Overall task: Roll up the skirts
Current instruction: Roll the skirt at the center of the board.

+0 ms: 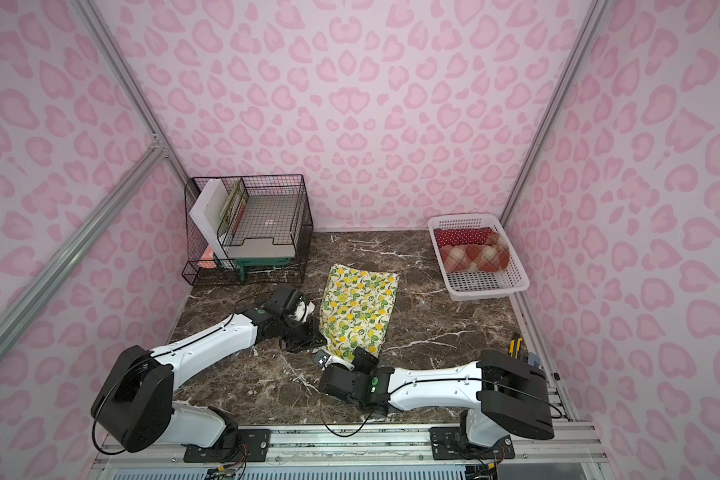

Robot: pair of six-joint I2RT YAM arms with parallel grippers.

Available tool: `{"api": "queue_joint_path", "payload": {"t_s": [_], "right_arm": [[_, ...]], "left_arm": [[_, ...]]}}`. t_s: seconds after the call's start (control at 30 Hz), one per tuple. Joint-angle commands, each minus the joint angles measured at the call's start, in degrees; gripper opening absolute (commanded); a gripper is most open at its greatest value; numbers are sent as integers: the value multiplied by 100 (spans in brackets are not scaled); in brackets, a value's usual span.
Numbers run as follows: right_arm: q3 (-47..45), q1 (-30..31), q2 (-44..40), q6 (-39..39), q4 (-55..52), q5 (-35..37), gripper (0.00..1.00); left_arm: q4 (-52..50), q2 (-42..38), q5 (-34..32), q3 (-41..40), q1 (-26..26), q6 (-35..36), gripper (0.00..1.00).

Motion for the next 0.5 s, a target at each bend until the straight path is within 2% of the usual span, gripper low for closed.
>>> {"api": "queue_joint_path", "payload": {"t_s": [0.0,0.23,0.47], "right_arm": [[49,17,116,-233,184,166,98],[-77,-132,235,-467,640,101,99],[94,-225,773,-520,713,200,99]], "left_arm": [[89,23,440,49,107,-129,0],[90,3,709,95,262,-273,0],[8,-13,764,131,315,-305,0]]}}
